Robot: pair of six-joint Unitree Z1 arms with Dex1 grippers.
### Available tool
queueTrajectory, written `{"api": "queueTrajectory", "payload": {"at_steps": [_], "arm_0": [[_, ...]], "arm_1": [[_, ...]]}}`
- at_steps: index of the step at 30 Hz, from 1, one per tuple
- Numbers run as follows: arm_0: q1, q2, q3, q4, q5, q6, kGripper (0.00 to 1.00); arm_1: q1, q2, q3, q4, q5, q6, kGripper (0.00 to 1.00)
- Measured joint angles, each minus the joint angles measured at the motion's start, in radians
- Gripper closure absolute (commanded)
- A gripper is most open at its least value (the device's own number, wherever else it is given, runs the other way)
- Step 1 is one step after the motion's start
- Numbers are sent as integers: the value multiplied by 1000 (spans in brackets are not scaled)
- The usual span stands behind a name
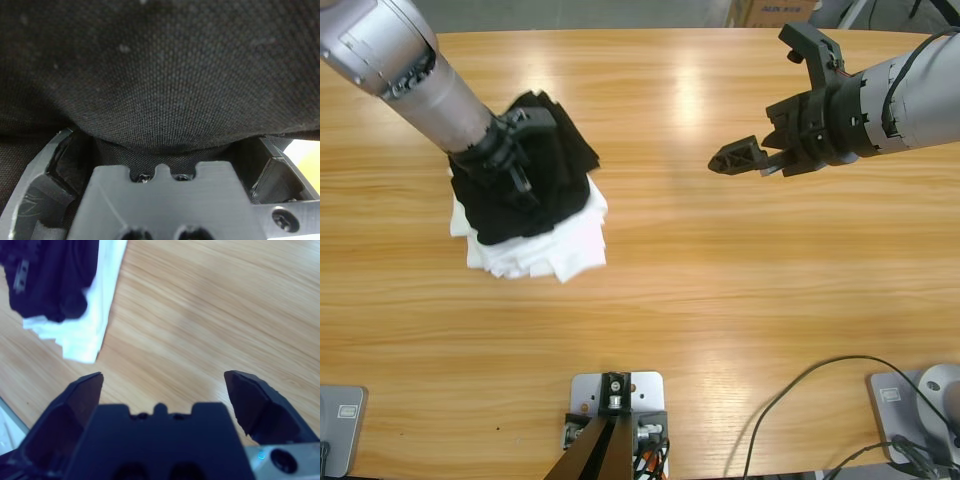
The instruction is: Fold clothes
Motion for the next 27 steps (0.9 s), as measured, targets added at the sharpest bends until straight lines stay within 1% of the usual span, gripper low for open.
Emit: {"api": "queueTrajectory", "payload": {"at_steps": [5,11,15,23,27], "arm_0": [[101,29,-59,15,32,-95,9],[234,89,-181,35,125,-205,4],[329,169,-341,116,150,-263,4],[462,350,-727,347,153,-431,4],[519,419,-878,403,153,-456,4]], "arm_1": [[-4,0,2,0,0,0,4],[-10,-1,12,0,0,0,4],[-12,-2,24,0,0,0,4],[-13,-2,49,0,0,0,4],[-13,-2,49,0,0,0,4]]}}
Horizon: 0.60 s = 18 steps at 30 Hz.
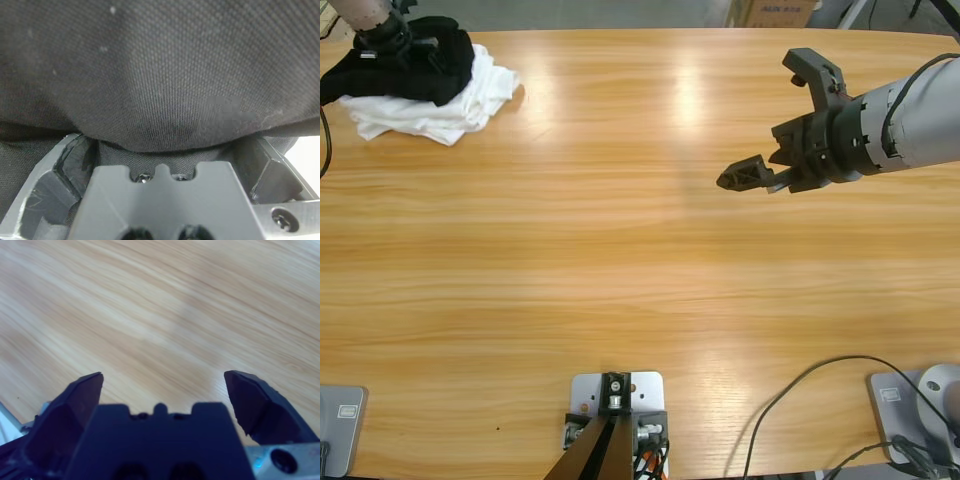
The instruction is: Fold clothes
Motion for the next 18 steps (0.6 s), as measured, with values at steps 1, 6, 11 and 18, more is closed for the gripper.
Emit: {"api": "queueTrajectory", "payload": {"at_steps": [1,6,11,18], "arm_0": [[11,13,-25,4,0,-7,4],[54,63,-128,13,0,-20,4],[73,96,-197,13,2,-5,0],[74,86,-225,77,4,5,0]], "arm_1": [[0,0,0,0,0,0,4],[0,0,6,0,0,0,4],[0,0,10,0,0,0,0],[0,-3,9,0,0,0,0]]}}
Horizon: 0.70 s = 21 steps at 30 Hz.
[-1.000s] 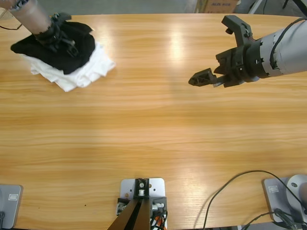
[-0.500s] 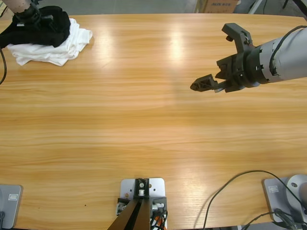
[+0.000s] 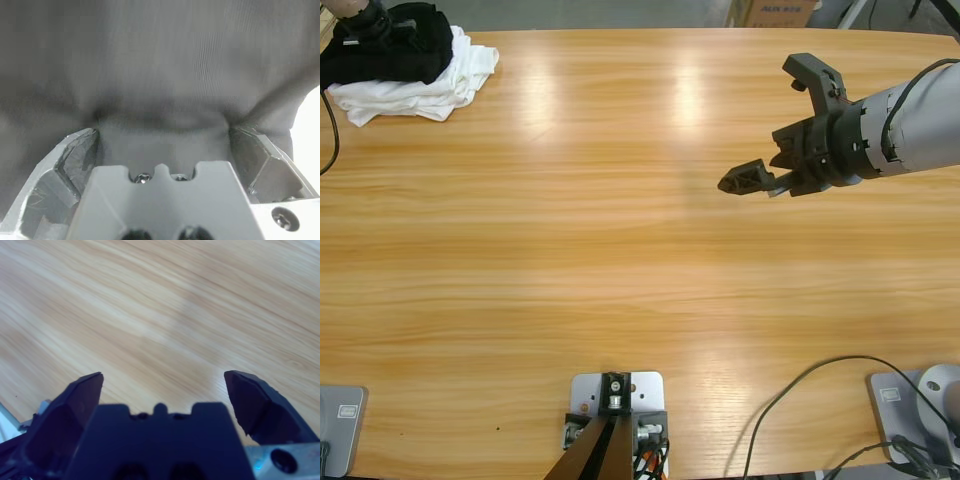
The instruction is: Fold clothes
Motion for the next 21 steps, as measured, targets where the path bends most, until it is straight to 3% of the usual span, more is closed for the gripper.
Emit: {"api": "queueTrajectory", "payload": {"at_steps": [7,12,21], "arm_0": [[-1,-231,112,57,-42,25,0],[-6,-427,238,46,-227,39,0],[-29,-882,960,-219,-262,74,0]], "arm_1": [[0,-128,-91,169,-75,0,0],[1,-216,-115,283,-109,-2,0],[2,-290,-97,382,-198,-2,0]]}}
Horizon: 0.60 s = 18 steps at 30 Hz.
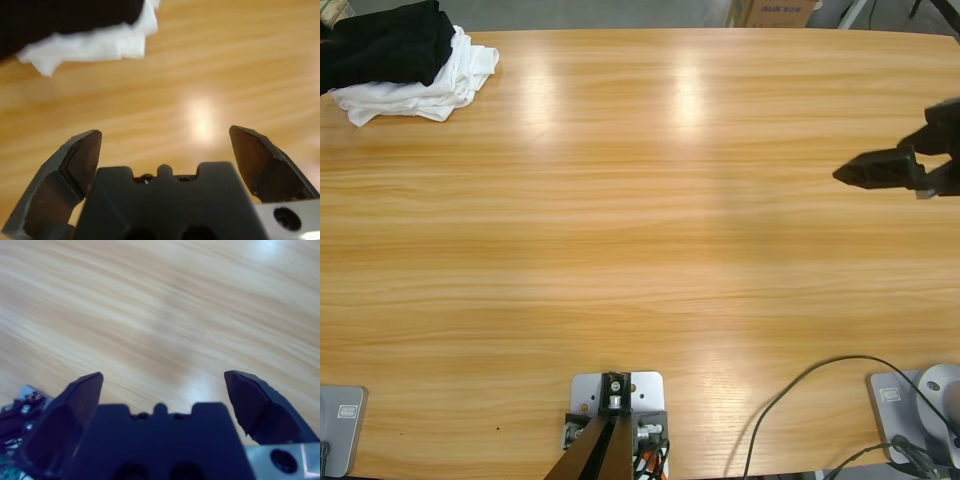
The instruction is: Fold clothes
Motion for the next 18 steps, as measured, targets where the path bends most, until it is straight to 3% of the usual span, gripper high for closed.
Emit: {"api": "queueTrajectory", "payload": {"at_steps": [4,8,13,18], "arm_0": [[-58,-201,293,-66,-1,0,0],[-92,-333,475,-120,-1,0,0],[-105,-446,601,-213,-16,-2,9],[-112,-470,648,-285,-45,-17,4]], "arm_1": [[-1,-34,24,40,-20,0,0],[-3,-53,25,49,-65,0,0],[-20,-62,24,51,-123,-27,0],[-105,-64,11,83,-143,-116,0]]}}
